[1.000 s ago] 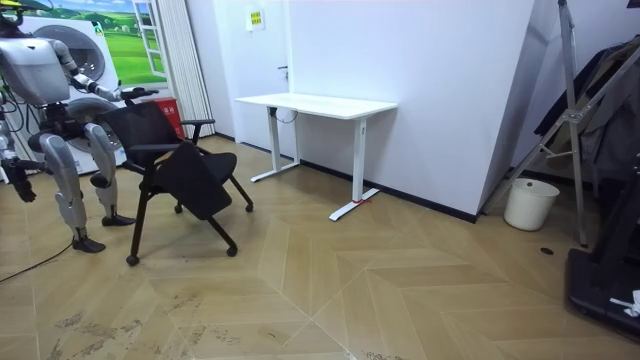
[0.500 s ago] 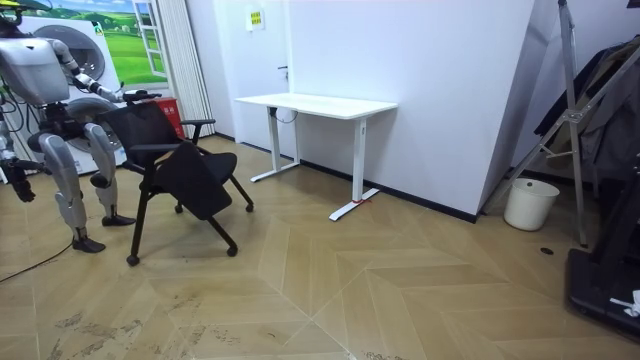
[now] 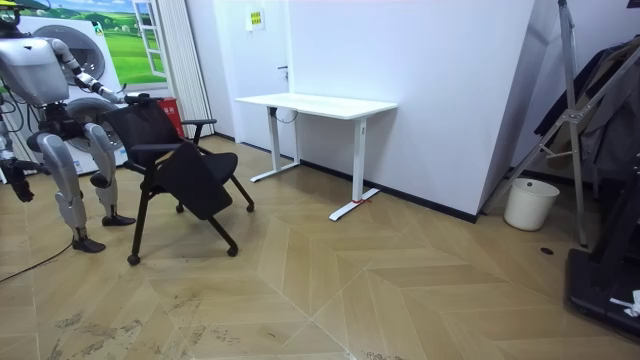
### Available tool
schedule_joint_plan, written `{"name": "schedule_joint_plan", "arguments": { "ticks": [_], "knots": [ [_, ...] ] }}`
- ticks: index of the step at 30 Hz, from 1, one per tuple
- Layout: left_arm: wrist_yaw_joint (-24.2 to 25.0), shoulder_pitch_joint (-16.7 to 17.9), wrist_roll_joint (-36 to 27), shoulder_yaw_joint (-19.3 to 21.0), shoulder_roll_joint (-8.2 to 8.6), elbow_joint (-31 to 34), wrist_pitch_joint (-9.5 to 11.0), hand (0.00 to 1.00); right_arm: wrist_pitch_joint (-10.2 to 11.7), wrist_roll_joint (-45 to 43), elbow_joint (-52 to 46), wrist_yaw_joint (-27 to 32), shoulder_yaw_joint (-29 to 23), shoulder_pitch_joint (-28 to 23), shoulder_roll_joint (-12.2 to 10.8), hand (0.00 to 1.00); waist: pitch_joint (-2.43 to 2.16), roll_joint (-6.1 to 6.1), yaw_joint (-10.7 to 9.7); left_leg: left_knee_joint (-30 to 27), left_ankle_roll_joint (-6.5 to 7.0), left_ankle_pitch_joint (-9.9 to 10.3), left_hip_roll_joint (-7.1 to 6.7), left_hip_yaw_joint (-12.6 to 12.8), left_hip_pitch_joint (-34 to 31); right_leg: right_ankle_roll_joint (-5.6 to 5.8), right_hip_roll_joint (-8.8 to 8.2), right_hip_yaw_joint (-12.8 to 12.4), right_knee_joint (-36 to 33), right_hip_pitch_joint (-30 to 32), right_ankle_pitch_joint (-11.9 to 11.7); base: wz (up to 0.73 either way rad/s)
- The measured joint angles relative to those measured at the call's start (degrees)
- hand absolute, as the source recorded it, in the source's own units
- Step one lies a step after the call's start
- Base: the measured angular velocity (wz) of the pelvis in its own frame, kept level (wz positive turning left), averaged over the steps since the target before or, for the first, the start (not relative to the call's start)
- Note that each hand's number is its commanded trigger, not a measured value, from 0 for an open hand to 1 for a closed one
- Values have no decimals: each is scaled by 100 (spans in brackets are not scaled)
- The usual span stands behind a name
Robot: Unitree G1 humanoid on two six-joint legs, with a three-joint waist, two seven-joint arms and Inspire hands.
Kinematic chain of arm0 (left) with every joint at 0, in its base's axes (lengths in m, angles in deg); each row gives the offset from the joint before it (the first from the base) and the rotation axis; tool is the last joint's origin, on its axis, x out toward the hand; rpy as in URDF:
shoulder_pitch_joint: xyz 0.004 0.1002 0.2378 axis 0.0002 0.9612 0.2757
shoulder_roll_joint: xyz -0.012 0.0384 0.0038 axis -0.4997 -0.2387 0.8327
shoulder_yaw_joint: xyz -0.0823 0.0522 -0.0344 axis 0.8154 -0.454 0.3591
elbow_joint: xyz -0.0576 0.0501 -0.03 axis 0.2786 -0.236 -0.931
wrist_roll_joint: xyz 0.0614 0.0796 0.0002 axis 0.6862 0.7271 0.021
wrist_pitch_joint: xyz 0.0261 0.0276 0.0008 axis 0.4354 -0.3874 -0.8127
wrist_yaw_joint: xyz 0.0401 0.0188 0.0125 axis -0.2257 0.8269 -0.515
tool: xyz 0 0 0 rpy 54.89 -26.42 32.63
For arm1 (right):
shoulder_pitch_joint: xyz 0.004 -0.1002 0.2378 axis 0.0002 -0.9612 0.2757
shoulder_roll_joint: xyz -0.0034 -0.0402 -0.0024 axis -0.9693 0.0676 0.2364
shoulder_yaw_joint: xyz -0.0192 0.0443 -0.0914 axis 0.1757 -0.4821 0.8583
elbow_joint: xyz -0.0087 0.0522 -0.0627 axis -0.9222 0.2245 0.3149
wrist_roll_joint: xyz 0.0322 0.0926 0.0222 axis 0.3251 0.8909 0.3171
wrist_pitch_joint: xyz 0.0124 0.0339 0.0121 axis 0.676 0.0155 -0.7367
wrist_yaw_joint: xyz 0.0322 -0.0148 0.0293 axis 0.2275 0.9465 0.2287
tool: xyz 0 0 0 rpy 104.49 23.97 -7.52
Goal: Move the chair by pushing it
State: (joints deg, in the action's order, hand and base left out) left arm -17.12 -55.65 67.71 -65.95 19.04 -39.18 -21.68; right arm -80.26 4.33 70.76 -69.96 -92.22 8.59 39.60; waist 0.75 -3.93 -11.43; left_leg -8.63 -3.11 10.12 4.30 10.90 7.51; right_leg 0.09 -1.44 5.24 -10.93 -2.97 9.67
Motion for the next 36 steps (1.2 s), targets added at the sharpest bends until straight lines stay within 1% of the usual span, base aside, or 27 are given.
{"name": "schedule_joint_plan", "arguments": {
  "ticks": [3, 4, 7, 10, 11, 12, 13, 14, 15, 16, 17, 18, 19, 23, 29, 32, 36],
  "knots": [
    [0, -18, -67, 3, 0, -51, -2, 0, -3, -4, -3, 13, -5, 4, 1, 0, -2, 0, -22, 0, 0, 0, 1, 11, 22, 3, 2, -23, -44, 12, 3, -3],
    [0, -18, -200, 3, -1, -54, -4, 0, -3, -5, -9, 14, -7, 3, 1, 0, 1, 4, -47, 0, 0, 0, 0, 11, 31, 3, 2, -33, -71, 19, 10, -4],
    [2, -18, -338, 3, -4, -63, -9, 0, -27, -3, -9, 20, -6, -9, 1, 0, -1, 0, -84, 2, 1, 1, 2, 12, 35, 3, 6, -39, -88, 27, 10, 0],
    [3, -42, -340, 0, -5, -120, -5, 0, -32, -3, -8, 19, -6, -6, 1, 0, -4, -3, -96, 2, 1, 1, 5, 12, 55, 0, 13, -46, -97, 21, 8, 0],
    [3, -69, -341, -3, -5, -186, 0, 21, -33, -1, -8, 19, -6, -7, 3, 0, -6, -5, -96, 3, 1, 1, 5, 14, 76, -1, 14, -47, -99, 4, 8, 0],
    [3, -81, -341, -3, -5, -224, 4, 26, -33, 0, -8, 18, -4, -5, 6, 0, -9, -10, -95, 4, 1, 1, 6, 16, 84, -1, 16, -47, -101, 0, 8, -4],
    [5, -111, -341, -4, -5, -286, 4, 45, -33, -1, -13, 17, 1, 3, 13, 0, -17, -22, -94, 4, 1, 1, 7, 23, 92, -1, 18, -48, -112, 1, 7, -3],
    [10, -153, -340, -9, -4, -349, 4, 55, -34, -33, -23, 16, -3, 6, 14, 0, -18, -24, -101, 4, 1, 1, 7, 28, 94, -2, 16, -47, -135, 4, 8, 0],
    [13, -178, -339, -10, -4, -383, 5, 58, -34, -48, -26, 14, -3, 9, 15, 0, -17, -23, -100, 4, 1, 1, 7, 32, 95, -6, 15, -48, -155, 10, 14, 0],
    [16, -205, -335, -10, -4, -445, 4, 71, -34, -53, -31, 6, -6, 14, 24, 0, -16, -21, -101, 13, 1, 1, 9, 60, 118, -8, 15, -55, -178, 13, 21, -3],
    [15, -243, -331, -9, -4, -529, 8, 75, -33, -53, -35, -3, -6, 17, 39, 0, -19, -25, -100, 17, 1, 1, 10, 70, 129, -8, 17, -59, -189, 10, 21, -3],
    [18, -264, -329, -9, -4, -568, 7, 94, -34, -56, -34, -5, -7, 18, 47, 0, -22, -31, -98, 20, 1, 2, 11, 70, 128, -8, 18, -60, -191, 11, 21, 0],
    [32, -292, -324, -10, -4, -626, 5, 100, -34, -67, -34, -10, -14, 18, 63, 0, -32, -47, -99, 38, 12, 8, 16, 69, 132, -8, 26, -61, -193, 14, 20, 0],
    [176, -309, -190, -13, -32, -698, -28, 100, -42, -112, -27, -51, -90, 15, 116, 0, -36, -75, -112, 93, 20, 17, 19, 70, 175, -9, 39, -83, -233, 8, 21, -2],
    [309, -309, 122, -34, -110, -719, -43, 100, -42, -227, -26, -51, -111, 19, 154, 0, -35, -74, -118, 90, 20, 17, 21, 69, 184, -19, 39, -83, -273, 12, 38, 0],
    [317, -309, 128, -53, -140, -719, -43, 100, -42, -252, -25, -54, -110, 37, 153, 0, -35, -72, -125, 91, 20, 17, 19, 68, 182, -19, 38, -83, -267, 10, 38, 0],
    [304, -309, 125, -53, -140, -719, -48, 100, -41, -251, -21, -56, -110, 43, 153, 0, -36, -69, -128, 91, 20, 17, 20, 69, 180, -19, 39, -85, -257, 11, 38, 0]
  ]
}}
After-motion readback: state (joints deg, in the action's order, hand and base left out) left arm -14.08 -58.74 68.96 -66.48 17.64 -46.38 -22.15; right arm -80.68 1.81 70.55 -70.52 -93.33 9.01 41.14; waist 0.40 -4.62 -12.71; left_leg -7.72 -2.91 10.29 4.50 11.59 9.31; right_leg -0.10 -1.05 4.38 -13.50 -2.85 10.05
